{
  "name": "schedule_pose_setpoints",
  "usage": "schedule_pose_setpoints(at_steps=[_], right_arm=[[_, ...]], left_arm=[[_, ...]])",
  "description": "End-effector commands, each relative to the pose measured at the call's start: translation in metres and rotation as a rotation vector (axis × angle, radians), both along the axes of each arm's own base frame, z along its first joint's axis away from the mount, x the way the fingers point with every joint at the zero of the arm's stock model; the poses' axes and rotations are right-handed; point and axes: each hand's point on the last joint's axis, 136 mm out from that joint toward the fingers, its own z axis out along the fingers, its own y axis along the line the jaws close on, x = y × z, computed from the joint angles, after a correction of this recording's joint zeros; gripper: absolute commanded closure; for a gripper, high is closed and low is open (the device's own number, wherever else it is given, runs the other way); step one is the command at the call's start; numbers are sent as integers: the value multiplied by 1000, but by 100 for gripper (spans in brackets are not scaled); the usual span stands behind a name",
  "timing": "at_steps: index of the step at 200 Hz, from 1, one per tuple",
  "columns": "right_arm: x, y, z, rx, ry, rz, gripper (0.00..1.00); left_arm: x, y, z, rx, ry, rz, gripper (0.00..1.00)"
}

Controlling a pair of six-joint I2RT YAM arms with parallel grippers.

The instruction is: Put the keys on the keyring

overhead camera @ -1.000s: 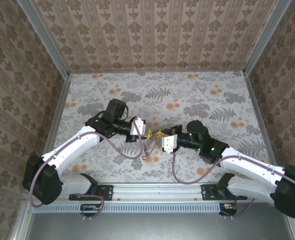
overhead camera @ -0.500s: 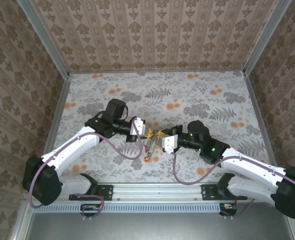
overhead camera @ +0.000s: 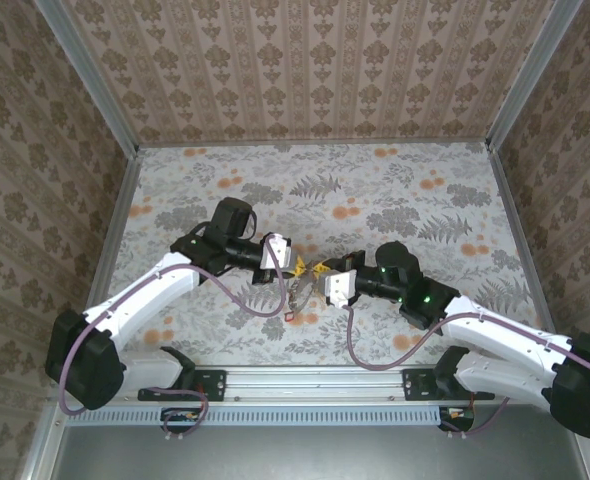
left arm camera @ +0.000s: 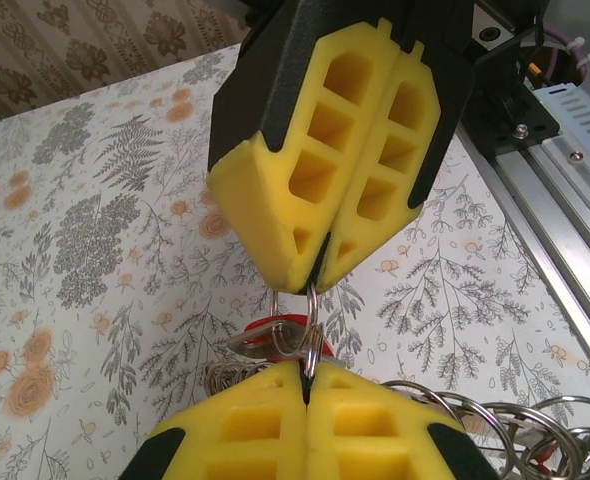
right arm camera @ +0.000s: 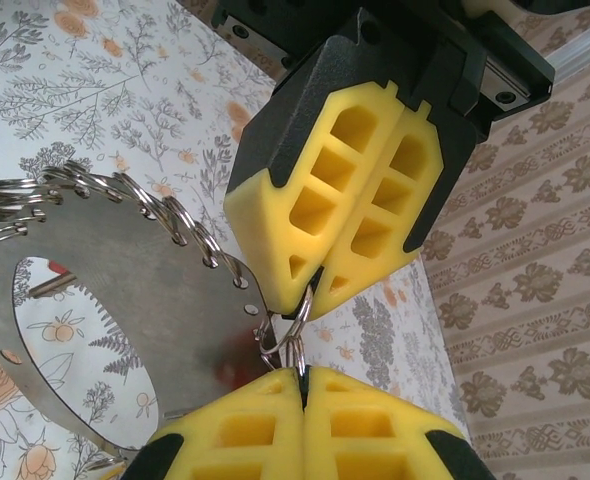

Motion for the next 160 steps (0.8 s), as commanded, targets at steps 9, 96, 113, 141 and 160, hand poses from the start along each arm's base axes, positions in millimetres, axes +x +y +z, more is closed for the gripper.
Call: schedule_pose_setpoints(at_steps=[9,96,113,141,160], right_arm=[[-13,15,19,83,-21,76,100],[5,22,39,244,105,-40,100],[4,20,38,237,107,-43,100],[-1,20,37,218,162,-34,100],[2,20,44,256,228,-66,100]], left_arm=[[6,-5,8,-30,7,1,100],[13,-9,-1,-1,5,56,100],[13,-8,-2,1,4,56,100],[16,-7,-2,14,-9,74,100],[19,-5,-7,49,-23,92,100]])
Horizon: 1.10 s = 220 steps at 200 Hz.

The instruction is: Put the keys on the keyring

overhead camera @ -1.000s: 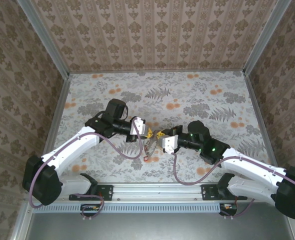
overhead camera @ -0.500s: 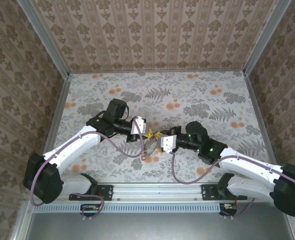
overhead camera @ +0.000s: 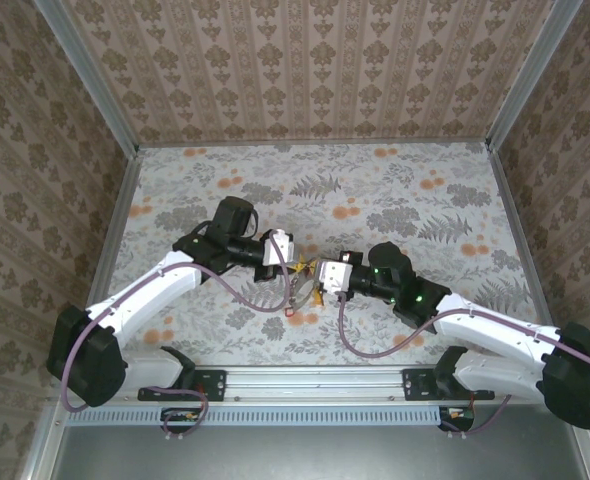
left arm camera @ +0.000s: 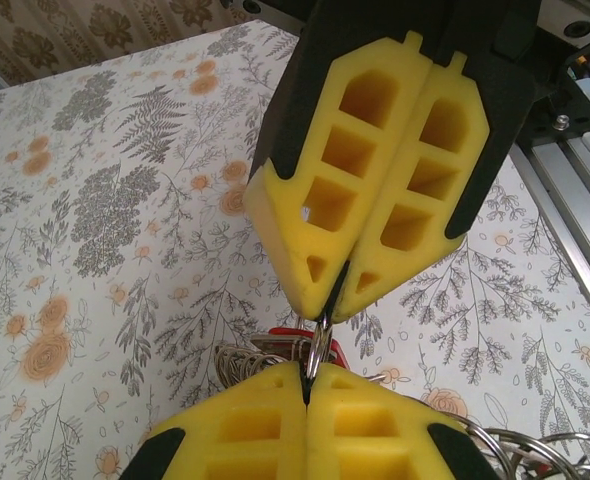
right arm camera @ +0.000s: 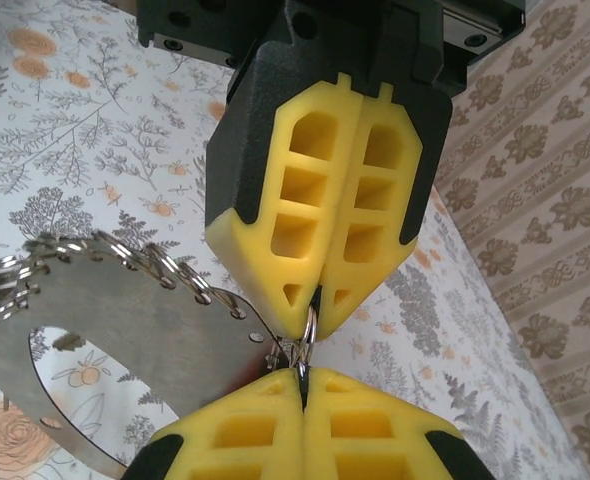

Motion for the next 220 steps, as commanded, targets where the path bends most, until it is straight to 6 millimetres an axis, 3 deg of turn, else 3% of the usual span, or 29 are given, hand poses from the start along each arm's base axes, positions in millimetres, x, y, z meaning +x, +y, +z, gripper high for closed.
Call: schedule_pose_setpoints(at_steps=[1,47,122,143,159,174,199,208,220], right_arm=[[-9,14,53,154,7,40,100],[4,15,62,165,44,-24,100],[3,24,42,42,-1,51,100],[22,4,42,100,66,-72,100],[42,-22,46,196,173,-255,76],[58,-53,45,298,345,-466,65],[65,-108,24,458,718,-791,64],[57,-106,18,469,832,-765,64],[41,-86,20,462,909,-616,62]], left_arm=[[5,-3,-1,24,-28,22,100],[2,-6,-13,90,-12,6,100],[1,-12,-8,25,25,0,100],[4,-6,-9,3,22,21,100],[4,2,-13,-10,22,32,100],[6,9,-12,-31,15,51,100],[9,15,-7,-87,20,76,100],[10,16,-3,-113,18,81,100],[10,15,2,-149,7,87,100]])
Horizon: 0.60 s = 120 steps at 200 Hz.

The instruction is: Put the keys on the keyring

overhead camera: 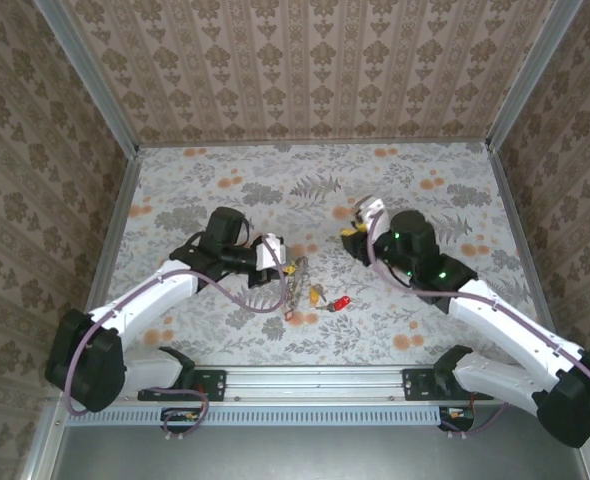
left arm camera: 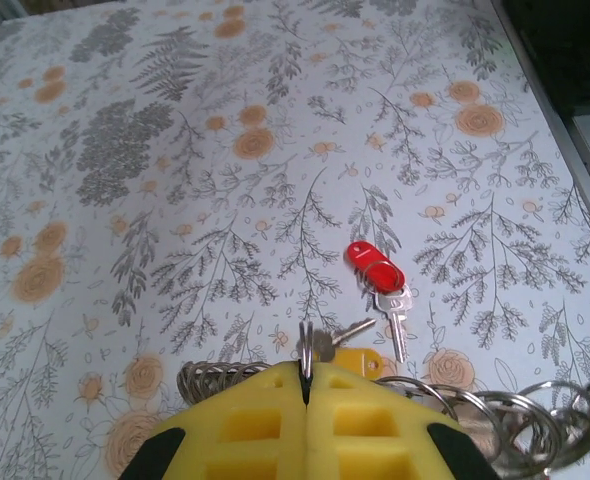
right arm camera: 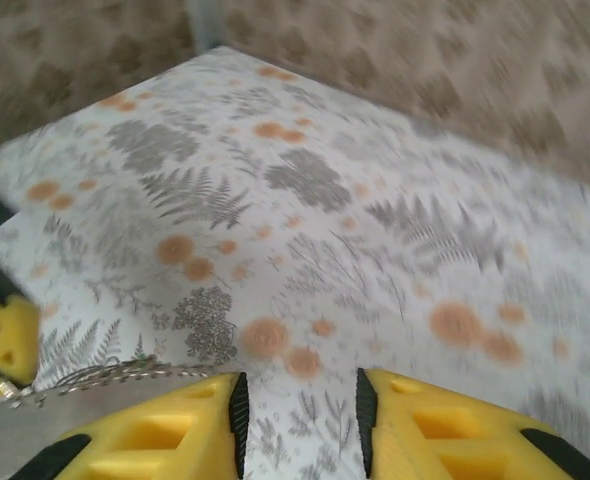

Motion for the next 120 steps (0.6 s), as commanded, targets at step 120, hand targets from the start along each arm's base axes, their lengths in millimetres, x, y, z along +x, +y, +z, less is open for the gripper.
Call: schedule_pose_setpoints(at_steps=[120], right_arm=[[-62,104,-23,-47,-408,745,55]], left_arm=[[-19,-11,63,-336,-22,-113,100]])
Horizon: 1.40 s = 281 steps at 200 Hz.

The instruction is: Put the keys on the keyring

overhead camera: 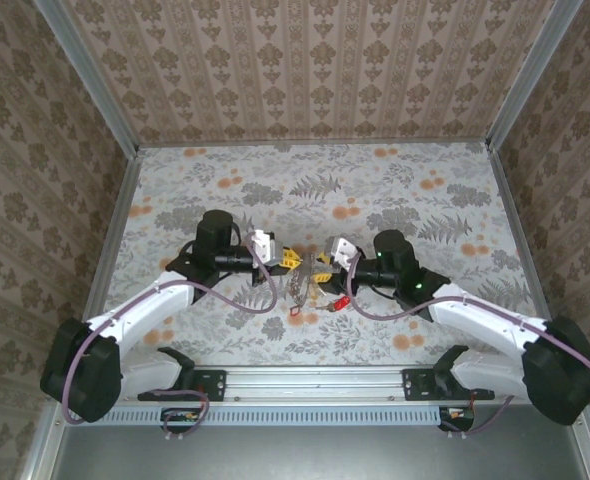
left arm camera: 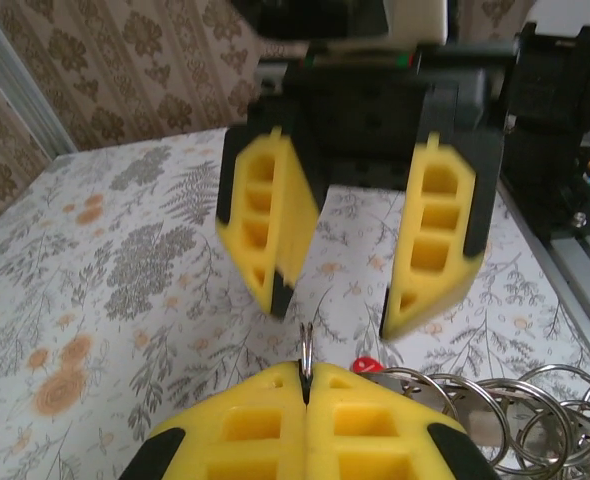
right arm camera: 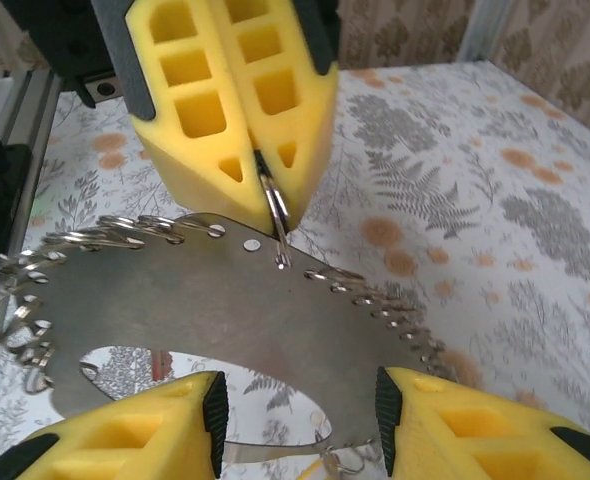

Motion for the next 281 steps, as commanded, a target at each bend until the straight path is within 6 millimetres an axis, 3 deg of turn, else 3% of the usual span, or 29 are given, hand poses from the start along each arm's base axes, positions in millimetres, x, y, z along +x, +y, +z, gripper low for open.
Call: schedule_pose_setpoints(at_steps=[1,64,165,182,218,281], right_arm=[[-1,21,34,64,-195,138,55],[-11,29,49,115,-210,213,71],[-19,30,51,107,-220,257,99],[-21,29,50,91,-227,266,100],[-12,20,34,-70,-176,210,100],[-3,12,21,-232,-156,166,100]], left_arm=[[-10,0,23,-85,-20,-55,100],[-14,0,25,-89,-13,-58,100],[-12,-4,19,-66,15,-64,100],[-11,-4,12,-41,30,-58,100],[-7,-1,-2,39,62,-28,79],[-2,-5,-13,114,81,-10,75]])
